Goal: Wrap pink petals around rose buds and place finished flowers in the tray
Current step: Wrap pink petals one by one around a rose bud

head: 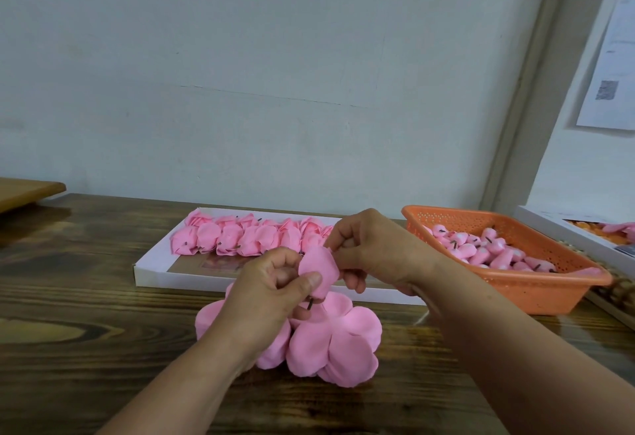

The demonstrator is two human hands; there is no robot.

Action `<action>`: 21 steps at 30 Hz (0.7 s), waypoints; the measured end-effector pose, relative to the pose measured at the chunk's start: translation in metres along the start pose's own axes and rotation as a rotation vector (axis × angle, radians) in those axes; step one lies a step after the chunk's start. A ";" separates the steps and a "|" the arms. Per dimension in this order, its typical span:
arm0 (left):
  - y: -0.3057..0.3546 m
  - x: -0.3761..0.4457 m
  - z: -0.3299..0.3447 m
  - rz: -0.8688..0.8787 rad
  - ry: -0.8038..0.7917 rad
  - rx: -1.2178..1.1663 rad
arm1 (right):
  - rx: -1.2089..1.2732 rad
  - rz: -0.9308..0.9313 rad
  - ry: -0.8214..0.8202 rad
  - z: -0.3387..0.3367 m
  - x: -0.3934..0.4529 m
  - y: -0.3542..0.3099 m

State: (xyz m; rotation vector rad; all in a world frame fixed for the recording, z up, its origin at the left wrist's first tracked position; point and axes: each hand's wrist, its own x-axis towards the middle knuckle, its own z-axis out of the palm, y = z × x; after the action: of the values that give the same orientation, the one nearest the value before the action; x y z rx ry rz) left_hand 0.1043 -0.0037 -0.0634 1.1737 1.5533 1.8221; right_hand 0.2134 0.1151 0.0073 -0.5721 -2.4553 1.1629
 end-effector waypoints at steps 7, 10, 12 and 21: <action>0.003 0.001 -0.001 -0.052 0.003 -0.009 | 0.026 0.017 -0.048 0.005 0.000 -0.002; 0.005 0.003 -0.002 -0.063 0.032 0.010 | 0.022 0.006 -0.041 0.006 -0.001 -0.004; 0.005 0.003 0.000 -0.055 0.071 0.038 | 0.004 -0.001 -0.004 0.007 0.000 -0.004; 0.001 0.000 0.013 0.123 0.234 0.153 | 0.005 0.013 0.067 0.010 0.004 -0.005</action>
State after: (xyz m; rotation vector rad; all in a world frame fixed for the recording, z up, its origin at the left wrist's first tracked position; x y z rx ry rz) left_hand 0.1156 0.0033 -0.0629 1.1815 1.8145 2.0100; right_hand 0.2040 0.1073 0.0060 -0.6165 -2.3946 1.1363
